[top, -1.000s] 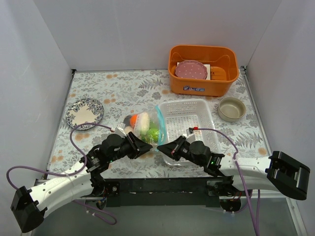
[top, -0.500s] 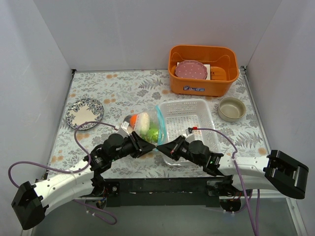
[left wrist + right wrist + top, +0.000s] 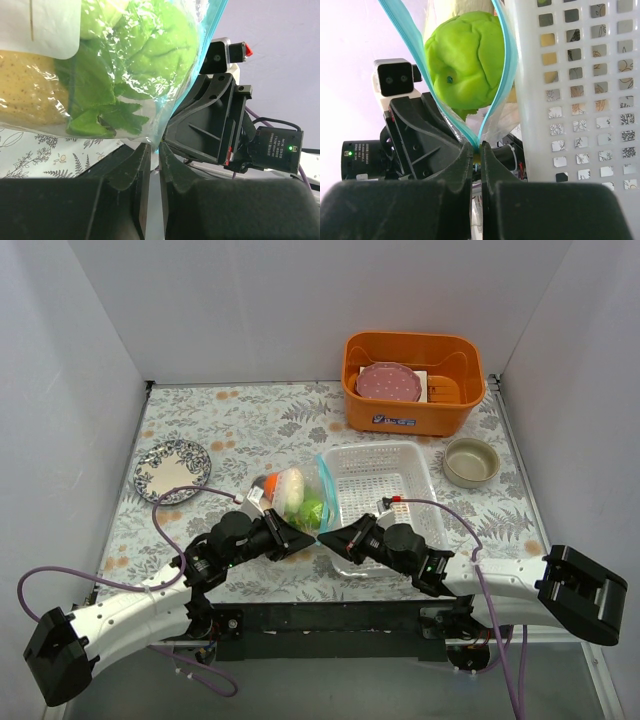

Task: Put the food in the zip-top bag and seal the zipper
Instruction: Zip the zipper food storage bag at the center of the board.

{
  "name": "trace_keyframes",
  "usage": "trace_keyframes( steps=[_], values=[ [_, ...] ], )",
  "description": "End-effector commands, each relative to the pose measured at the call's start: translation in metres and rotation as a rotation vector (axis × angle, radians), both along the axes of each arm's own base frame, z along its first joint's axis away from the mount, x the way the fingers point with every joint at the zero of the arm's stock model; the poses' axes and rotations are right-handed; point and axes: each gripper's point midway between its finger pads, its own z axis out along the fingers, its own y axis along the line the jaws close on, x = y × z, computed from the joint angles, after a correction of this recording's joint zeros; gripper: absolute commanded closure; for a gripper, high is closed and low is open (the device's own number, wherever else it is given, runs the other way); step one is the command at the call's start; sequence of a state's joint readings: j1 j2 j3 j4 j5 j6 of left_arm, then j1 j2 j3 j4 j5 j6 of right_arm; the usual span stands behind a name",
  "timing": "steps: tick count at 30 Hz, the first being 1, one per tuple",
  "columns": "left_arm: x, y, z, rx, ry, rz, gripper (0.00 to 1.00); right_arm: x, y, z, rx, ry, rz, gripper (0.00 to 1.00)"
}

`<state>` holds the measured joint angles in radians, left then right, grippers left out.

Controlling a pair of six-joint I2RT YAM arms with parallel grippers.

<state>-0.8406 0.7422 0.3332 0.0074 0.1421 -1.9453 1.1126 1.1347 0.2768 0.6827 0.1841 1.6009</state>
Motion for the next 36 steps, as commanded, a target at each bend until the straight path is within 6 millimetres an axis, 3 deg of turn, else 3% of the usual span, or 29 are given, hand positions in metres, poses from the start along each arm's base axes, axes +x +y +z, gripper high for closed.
trace_keyframes(
  steps=[1, 3, 5, 9, 19, 24, 28, 34, 35, 36],
  values=[
    [-0.006, -0.005, 0.009, -0.032, -0.024, -0.043, 0.89, 0.006, 0.002, 0.02, 0.053, -0.026, -0.016, 0.97],
    [-0.005, -0.007, 0.01, -0.034, -0.028, -0.05, 0.87, 0.006, 0.003, 0.02, 0.045, -0.026, -0.006, 0.97],
    [-0.005, -0.009, 0.011, -0.034, -0.032, -0.054, 0.77, 0.005, 0.007, 0.021, 0.041, -0.027, 0.009, 0.97],
    [-0.004, -0.01, 0.016, -0.046, -0.048, -0.055, 0.73, 0.002, 0.013, 0.019, 0.031, -0.021, 0.037, 0.97],
    [-0.005, -0.007, 0.015, -0.055, -0.045, -0.043, 0.94, 0.002, 0.014, 0.02, 0.054, -0.019, 0.039, 0.97],
    [-0.004, -0.008, 0.013, -0.046, -0.037, -0.043, 0.94, 0.004, 0.01, 0.021, 0.051, -0.03, 0.023, 0.96],
    [-0.002, -0.011, 0.012, -0.035, -0.036, -0.049, 1.0, 0.001, 0.013, 0.025, 0.041, -0.049, 0.049, 0.96],
    [0.003, -0.013, 0.011, 0.009, -0.028, -0.044, 1.0, 0.001, 0.024, 0.035, -0.006, -0.137, 0.092, 0.93],
    [0.004, -0.012, 0.013, 0.016, -0.03, -0.042, 1.0, 0.006, 0.026, 0.044, -0.008, -0.168, 0.077, 0.93],
    [0.003, -0.012, 0.014, 0.017, -0.034, -0.045, 1.0, 0.007, 0.025, 0.039, -0.047, -0.175, 0.073, 0.92]
  ],
)
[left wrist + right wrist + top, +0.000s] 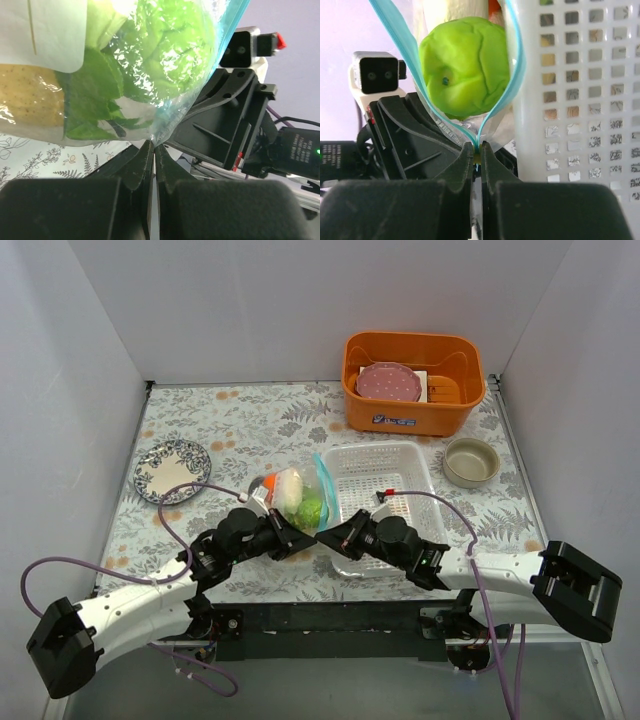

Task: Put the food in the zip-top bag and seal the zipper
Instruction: Zip the zipper food storage bag at the center of the board.

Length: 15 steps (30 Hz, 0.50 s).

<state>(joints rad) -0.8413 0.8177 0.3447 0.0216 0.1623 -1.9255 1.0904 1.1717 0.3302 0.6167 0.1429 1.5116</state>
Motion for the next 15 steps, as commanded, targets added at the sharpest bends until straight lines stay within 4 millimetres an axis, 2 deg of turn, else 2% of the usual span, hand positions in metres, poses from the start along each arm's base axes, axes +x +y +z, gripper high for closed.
trace_keyframes(
  steps=[1, 2, 5, 6, 9, 15],
  values=[
    [0.004, -0.007, 0.033, -0.037, -0.069, -0.018, 1.0, 0.003, 0.02, 0.05, 0.016, -0.176, 0.046, 0.92],
    [0.001, -0.005, 0.029, -0.016, -0.057, -0.023, 1.0, 0.008, 0.023, 0.063, 0.021, -0.211, 0.032, 0.92],
    [-0.002, -0.003, 0.027, 0.003, -0.051, -0.035, 1.0, 0.015, 0.022, 0.062, -0.059, -0.257, 0.015, 0.92],
    [-0.004, -0.003, 0.028, 0.001, -0.052, -0.045, 1.0, 0.018, 0.023, 0.069, -0.062, -0.275, 0.004, 0.92],
    [-0.008, -0.002, 0.024, 0.005, -0.042, -0.062, 1.0, 0.025, 0.014, 0.066, -0.106, -0.296, -0.046, 0.92],
    [-0.017, -0.001, 0.018, 0.004, -0.032, -0.099, 1.0, 0.036, -0.005, 0.076, -0.11, -0.343, -0.146, 0.91]
  ],
)
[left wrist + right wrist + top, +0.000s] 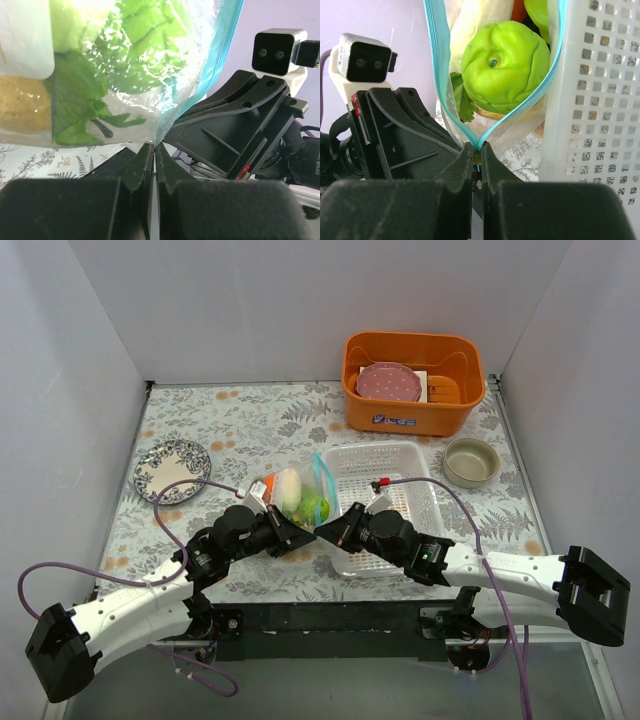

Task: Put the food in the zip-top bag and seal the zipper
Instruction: Zip the zipper food storage bag at the center of the board.

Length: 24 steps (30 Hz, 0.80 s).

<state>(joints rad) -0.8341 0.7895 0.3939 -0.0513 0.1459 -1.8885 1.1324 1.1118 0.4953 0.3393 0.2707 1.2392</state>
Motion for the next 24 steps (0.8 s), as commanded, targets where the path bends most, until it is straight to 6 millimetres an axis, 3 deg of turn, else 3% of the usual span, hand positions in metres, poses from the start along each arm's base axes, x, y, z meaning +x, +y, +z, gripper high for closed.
trace_keyframes(
  steps=[1, 24],
  values=[
    [-0.023, -0.005, 0.003, -0.012, 0.009, -0.118, 1.0, 0.026, -0.008, 0.059, 0.122, -0.139, -0.128, 0.91],
    [-0.044, 0.0, -0.003, 0.002, 0.036, -0.201, 1.0, 0.054, -0.037, 0.06, 0.085, -0.146, -0.283, 0.9]
  ],
)
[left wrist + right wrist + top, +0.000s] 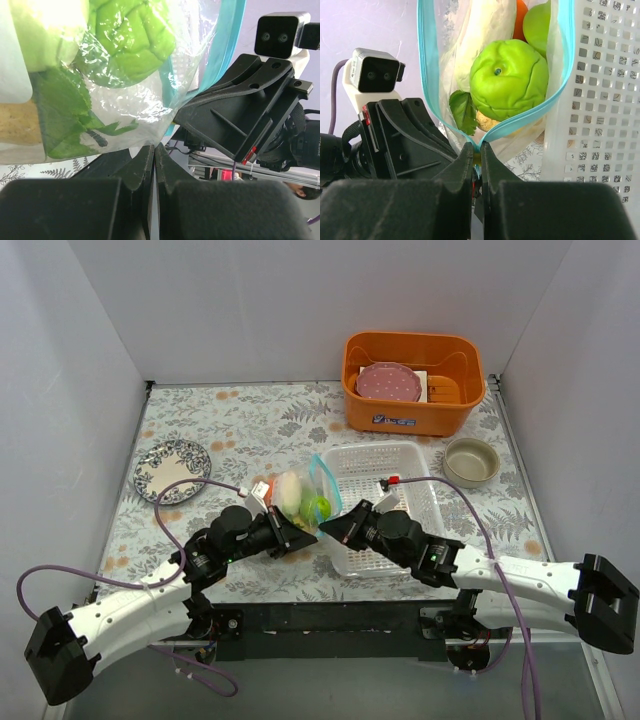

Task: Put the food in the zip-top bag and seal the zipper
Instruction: Zip the zipper food storage bag at the center of the board.

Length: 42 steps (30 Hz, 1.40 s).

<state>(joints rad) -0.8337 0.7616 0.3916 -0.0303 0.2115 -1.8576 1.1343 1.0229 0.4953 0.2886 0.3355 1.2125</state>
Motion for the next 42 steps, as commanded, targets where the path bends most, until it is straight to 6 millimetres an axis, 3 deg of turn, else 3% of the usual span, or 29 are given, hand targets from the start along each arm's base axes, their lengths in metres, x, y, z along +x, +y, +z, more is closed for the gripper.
trace_keyframes(
  steps=[1, 12, 17, 20, 22, 25, 27, 33, 35, 41, 42],
  values=[
    [-0.034, 0.006, -0.016, 0.05, 0.075, -0.125, 1.0, 0.049, -0.023, 0.042, 0.076, -0.092, -0.223, 0.9],
    [-0.036, 0.011, -0.018, 0.061, 0.087, -0.113, 1.0, 0.066, -0.032, 0.048, 0.06, -0.096, -0.234, 0.9],
    [-0.027, 0.01, -0.01, 0.047, 0.065, -0.069, 1.0, 0.058, -0.023, 0.042, 0.049, -0.065, -0.17, 0.9],
    [-0.015, 0.007, 0.0, 0.02, 0.04, -0.021, 0.63, 0.043, -0.014, 0.036, 0.071, -0.011, -0.101, 0.92],
    [-0.009, 0.004, 0.009, -0.009, 0.017, -0.005, 0.49, 0.032, -0.01, 0.031, 0.083, 0.027, -0.067, 0.93],
    [-0.003, 0.001, 0.021, -0.031, -0.015, 0.01, 0.34, 0.017, -0.006, 0.03, 0.072, 0.071, -0.029, 0.94],
    [-0.002, -0.002, 0.027, -0.045, -0.026, 0.0, 0.31, 0.005, -0.002, 0.028, 0.076, 0.108, -0.003, 0.94],
    [-0.003, 0.0, 0.027, -0.082, -0.014, 0.022, 0.3, -0.008, 0.005, 0.022, 0.09, 0.157, 0.023, 0.94],
    [0.0, 0.004, 0.024, -0.088, -0.007, 0.053, 0.34, -0.012, 0.008, 0.021, 0.094, 0.164, 0.031, 0.94],
    [0.001, 0.003, 0.024, -0.1, 0.001, 0.062, 0.68, -0.014, 0.008, 0.019, 0.122, 0.172, 0.021, 0.94],
    [0.002, 0.002, 0.023, -0.098, 0.007, 0.061, 0.68, -0.013, 0.009, 0.02, 0.126, 0.169, 0.02, 0.94]
  ],
)
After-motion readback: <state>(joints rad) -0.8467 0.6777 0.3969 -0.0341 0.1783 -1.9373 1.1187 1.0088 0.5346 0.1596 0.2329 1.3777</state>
